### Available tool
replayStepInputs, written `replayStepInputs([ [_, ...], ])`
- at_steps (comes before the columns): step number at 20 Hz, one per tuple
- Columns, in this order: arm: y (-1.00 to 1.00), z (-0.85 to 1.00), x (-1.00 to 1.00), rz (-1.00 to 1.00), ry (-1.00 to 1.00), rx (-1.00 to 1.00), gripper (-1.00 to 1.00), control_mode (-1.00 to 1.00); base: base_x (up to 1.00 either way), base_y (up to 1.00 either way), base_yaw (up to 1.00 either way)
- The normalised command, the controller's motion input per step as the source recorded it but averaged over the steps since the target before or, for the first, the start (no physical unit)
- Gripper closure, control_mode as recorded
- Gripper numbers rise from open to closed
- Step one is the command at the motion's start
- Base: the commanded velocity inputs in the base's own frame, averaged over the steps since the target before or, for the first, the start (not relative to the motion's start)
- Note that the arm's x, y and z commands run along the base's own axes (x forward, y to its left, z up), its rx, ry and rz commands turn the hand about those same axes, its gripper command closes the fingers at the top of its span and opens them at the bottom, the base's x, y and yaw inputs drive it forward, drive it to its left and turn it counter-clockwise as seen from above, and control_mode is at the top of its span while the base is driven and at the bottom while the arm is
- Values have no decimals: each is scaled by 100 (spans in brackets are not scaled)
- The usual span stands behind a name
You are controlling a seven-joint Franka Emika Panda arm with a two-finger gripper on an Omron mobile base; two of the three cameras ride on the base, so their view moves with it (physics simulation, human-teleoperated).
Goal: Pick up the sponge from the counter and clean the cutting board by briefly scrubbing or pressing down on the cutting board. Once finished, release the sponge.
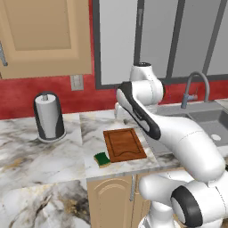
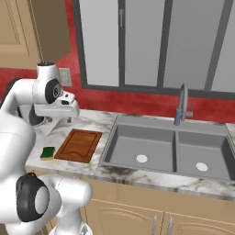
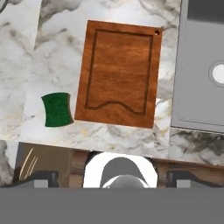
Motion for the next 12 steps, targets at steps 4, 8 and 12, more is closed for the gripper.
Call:
replayStepInputs([
  [4, 90, -83, 0, 0, 26, -7, -100, -100, 0, 0, 0],
  [8, 63, -83, -9, 4, 20, -4, -100, -100, 0, 0, 0],
  [12, 33, -63, -26, 14, 11, -3, -100, -100, 0, 0, 0],
])
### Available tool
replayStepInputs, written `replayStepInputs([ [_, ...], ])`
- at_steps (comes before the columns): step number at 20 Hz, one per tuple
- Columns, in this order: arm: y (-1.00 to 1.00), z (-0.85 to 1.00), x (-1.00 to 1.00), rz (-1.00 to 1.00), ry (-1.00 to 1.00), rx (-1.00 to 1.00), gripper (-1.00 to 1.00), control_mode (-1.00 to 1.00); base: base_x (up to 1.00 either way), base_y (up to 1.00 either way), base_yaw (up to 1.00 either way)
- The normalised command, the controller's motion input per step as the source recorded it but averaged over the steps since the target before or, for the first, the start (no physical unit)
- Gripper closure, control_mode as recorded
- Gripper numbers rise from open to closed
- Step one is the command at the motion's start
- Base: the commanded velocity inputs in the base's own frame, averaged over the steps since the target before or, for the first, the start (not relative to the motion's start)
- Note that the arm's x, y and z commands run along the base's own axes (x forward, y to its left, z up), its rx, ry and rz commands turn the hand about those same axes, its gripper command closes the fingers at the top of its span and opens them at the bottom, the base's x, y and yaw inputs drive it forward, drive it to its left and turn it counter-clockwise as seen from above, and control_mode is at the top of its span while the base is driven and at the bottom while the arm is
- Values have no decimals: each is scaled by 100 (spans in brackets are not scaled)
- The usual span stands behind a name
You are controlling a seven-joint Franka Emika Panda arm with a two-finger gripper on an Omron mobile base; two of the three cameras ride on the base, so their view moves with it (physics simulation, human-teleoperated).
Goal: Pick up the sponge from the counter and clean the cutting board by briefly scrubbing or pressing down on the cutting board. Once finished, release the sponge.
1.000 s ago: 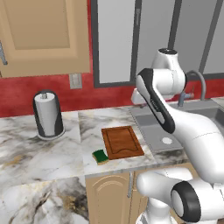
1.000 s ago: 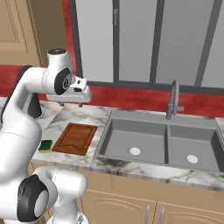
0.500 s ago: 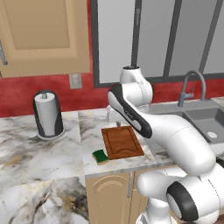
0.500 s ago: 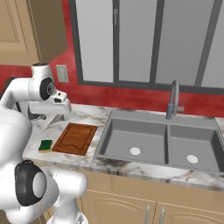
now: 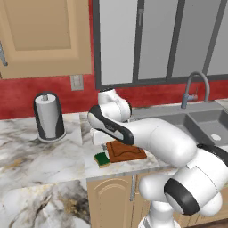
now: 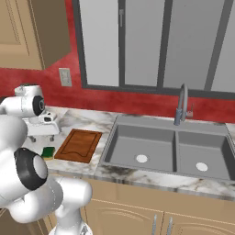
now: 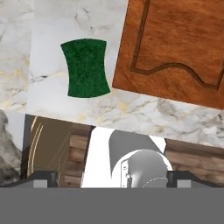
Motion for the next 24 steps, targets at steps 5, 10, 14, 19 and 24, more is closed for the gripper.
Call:
replayStepInputs([
  [5, 16, -34, -4, 4, 3, -2, -100, -100, 0, 0, 0],
  [10, 8, -24, 0, 0, 10, 0, -100, -100, 0, 0, 0],
  [14, 11, -30, 2, 0, 7, 0, -100, -100, 0, 0, 0],
  [19, 12, -25, 15, 0, 3, 0, -100, -100, 0, 0, 0],
  [24, 0, -20, 15, 0, 0, 0, -100, -100, 0, 0, 0],
])
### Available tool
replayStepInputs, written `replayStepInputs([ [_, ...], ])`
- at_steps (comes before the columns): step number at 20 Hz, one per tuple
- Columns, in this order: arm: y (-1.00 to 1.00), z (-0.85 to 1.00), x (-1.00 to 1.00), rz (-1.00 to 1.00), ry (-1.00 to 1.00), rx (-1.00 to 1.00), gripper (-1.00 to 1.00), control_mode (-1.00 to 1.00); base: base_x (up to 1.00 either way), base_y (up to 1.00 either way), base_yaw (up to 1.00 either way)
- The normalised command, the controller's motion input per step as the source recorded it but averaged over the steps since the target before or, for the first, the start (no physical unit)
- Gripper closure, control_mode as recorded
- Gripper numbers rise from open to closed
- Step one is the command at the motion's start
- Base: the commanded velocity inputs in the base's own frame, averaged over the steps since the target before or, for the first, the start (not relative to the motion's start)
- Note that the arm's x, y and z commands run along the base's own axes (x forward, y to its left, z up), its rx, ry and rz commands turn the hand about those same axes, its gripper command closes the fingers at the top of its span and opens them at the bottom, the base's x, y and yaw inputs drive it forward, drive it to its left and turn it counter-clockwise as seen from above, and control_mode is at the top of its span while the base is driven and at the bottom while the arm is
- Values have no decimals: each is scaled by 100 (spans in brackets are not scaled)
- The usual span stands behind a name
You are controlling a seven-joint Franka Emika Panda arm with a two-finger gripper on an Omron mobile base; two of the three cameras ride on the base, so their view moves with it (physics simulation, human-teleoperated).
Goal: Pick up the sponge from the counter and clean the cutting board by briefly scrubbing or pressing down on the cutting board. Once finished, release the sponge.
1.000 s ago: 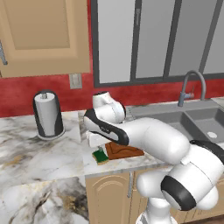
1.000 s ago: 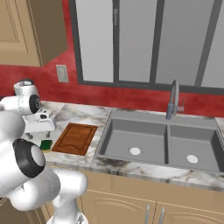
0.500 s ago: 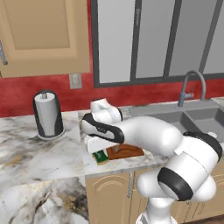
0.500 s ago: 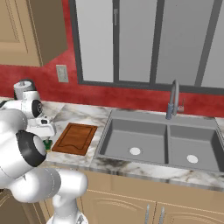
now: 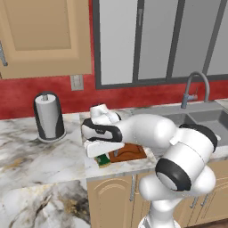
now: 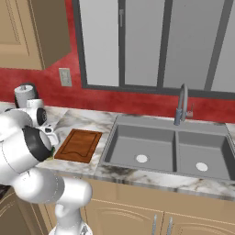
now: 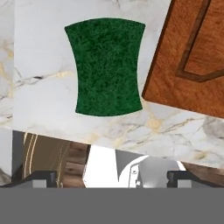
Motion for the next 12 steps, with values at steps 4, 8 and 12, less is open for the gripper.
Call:
replayStepInputs([
  [4, 0, -4, 18, 0, 0, 0, -100, -100, 0, 0, 0],
  [8, 0, -4, 12, 0, 0, 0, -100, -100, 0, 0, 0],
  [12, 2, -7, 17, 0, 0, 0, -100, -100, 0, 0, 0],
])
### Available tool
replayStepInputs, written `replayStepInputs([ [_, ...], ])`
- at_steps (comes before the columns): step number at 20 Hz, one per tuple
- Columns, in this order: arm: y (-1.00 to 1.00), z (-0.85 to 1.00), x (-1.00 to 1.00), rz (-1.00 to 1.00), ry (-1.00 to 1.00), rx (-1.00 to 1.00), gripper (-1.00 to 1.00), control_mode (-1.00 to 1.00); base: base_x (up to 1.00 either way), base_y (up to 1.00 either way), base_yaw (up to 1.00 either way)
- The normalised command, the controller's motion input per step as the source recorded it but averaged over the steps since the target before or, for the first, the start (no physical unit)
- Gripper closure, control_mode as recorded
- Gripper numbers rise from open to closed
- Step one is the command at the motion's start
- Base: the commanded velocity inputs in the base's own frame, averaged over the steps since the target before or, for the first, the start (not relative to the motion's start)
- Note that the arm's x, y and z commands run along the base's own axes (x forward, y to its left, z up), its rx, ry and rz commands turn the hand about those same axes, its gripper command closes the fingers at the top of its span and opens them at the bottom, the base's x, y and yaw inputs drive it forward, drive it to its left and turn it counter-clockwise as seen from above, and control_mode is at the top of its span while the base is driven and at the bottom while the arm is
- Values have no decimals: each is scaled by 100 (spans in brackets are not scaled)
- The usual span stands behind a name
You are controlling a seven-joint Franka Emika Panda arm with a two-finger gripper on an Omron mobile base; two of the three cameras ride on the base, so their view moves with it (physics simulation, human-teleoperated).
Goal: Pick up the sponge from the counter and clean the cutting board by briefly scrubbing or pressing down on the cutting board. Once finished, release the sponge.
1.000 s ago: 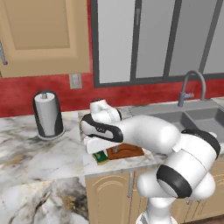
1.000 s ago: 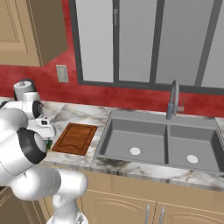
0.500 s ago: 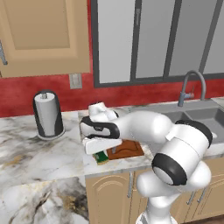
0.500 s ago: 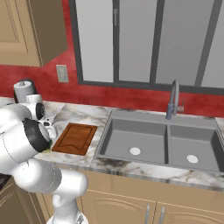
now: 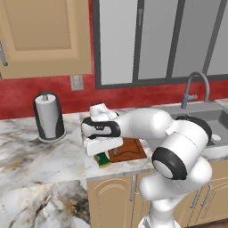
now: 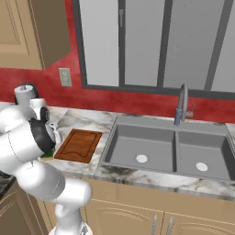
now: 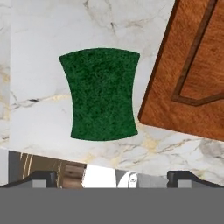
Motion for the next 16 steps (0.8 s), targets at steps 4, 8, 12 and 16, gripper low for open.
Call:
replayStepInputs([
  [4, 5, -22, 14, 0, 3, 0, -100, -100, 0, 0, 0],
  [8, 6, -24, 16, 0, 3, 0, -100, -100, 0, 0, 0],
  [12, 9, -18, 18, 0, 3, 0, -100, -100, 0, 0, 0],
  [16, 11, -6, 24, 0, 3, 0, -100, -100, 0, 0, 0],
])
